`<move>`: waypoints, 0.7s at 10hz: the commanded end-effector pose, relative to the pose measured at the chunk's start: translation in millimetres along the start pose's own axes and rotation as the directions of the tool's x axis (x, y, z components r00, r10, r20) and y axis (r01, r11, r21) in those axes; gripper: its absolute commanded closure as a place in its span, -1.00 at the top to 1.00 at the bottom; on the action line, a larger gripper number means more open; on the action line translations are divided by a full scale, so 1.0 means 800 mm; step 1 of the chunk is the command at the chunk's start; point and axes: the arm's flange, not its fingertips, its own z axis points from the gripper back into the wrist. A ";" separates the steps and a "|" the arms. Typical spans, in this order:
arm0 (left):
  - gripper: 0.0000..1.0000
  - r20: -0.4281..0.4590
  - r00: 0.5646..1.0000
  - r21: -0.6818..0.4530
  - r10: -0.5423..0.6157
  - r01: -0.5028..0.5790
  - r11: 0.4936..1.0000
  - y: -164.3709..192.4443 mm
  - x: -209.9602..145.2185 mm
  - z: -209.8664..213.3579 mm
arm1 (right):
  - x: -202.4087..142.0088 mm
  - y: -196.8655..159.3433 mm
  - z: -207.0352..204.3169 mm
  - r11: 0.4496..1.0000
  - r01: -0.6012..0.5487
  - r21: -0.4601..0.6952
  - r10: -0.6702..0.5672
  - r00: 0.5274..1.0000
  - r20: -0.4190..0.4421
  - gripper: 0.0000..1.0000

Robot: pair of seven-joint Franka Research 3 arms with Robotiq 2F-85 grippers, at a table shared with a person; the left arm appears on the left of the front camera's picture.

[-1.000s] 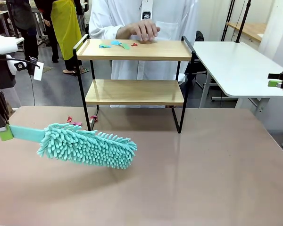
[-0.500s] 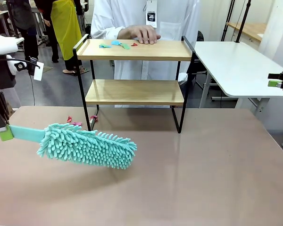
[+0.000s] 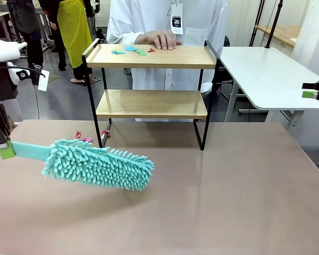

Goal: Clean the shelf.
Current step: Clean the specific section of the Shelf indicated by the human with the Duster.

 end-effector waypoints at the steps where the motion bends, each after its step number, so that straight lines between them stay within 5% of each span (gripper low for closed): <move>1: -0.74 0.018 1.000 -0.015 -0.001 0.001 1.000 -0.002 -0.004 -0.001 | 0.003 0.000 -0.001 1.000 -0.005 -0.006 0.005 1.000 -0.003 1.00; 4: -0.74 0.041 0.998 -0.019 -0.039 0.040 0.999 0.001 0.003 0.009 | 0.003 0.000 -0.001 1.000 -0.005 -0.006 0.005 1.000 -0.003 1.00; 7: -0.74 0.221 0.974 -0.043 -0.044 0.055 0.998 -0.019 0.017 0.052 | 0.003 0.000 -0.001 1.000 -0.005 -0.006 0.005 1.000 -0.003 1.00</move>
